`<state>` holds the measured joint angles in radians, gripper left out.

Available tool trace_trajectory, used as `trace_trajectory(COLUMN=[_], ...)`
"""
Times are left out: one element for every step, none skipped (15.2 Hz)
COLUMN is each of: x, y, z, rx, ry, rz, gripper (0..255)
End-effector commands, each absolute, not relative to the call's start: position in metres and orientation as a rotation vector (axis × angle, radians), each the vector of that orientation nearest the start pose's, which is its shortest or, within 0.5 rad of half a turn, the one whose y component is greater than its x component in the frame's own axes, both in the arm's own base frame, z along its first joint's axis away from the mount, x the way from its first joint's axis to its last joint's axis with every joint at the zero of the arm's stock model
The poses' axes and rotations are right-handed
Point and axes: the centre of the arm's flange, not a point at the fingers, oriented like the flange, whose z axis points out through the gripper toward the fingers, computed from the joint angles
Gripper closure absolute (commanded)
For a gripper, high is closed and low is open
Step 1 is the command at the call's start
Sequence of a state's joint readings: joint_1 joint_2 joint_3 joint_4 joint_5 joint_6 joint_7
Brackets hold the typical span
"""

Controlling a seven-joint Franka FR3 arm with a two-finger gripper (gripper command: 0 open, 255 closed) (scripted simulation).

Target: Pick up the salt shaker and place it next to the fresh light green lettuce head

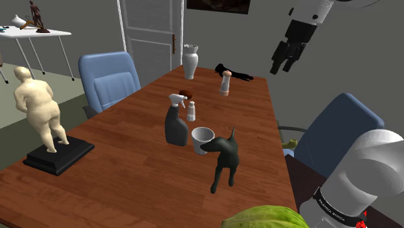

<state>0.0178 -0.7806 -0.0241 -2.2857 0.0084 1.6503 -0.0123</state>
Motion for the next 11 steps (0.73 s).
trace_trajectory(x=[0.317,0.329,0.340,0.352,0.364,0.376,0.388,0.399,0.411,0.423,0.434], y=[-0.004,0.000,0.004,0.008,0.012,0.017,0.021,0.025,0.029,0.033,0.038], z=[0.630,0.624,0.618,0.612,0.606,0.600,0.594,0.588,0.582,0.575,0.569], rx=[-3.109,-3.112,-3.116,-3.119,-3.123,-3.126,-3.130,-3.133,-3.136,-3.140,-3.143], ry=[-0.018,-0.024,-0.030,-0.037,-0.043,-0.049,-0.055,-0.062,-0.068,-0.074,-0.080], rz=[-0.226,-0.219,-0.212,-0.205,-0.198,-0.192,-0.185,-0.178,-0.171,-0.164,-0.157], gripper=[0,0,0,0,0,0,0,0,0,0,0])
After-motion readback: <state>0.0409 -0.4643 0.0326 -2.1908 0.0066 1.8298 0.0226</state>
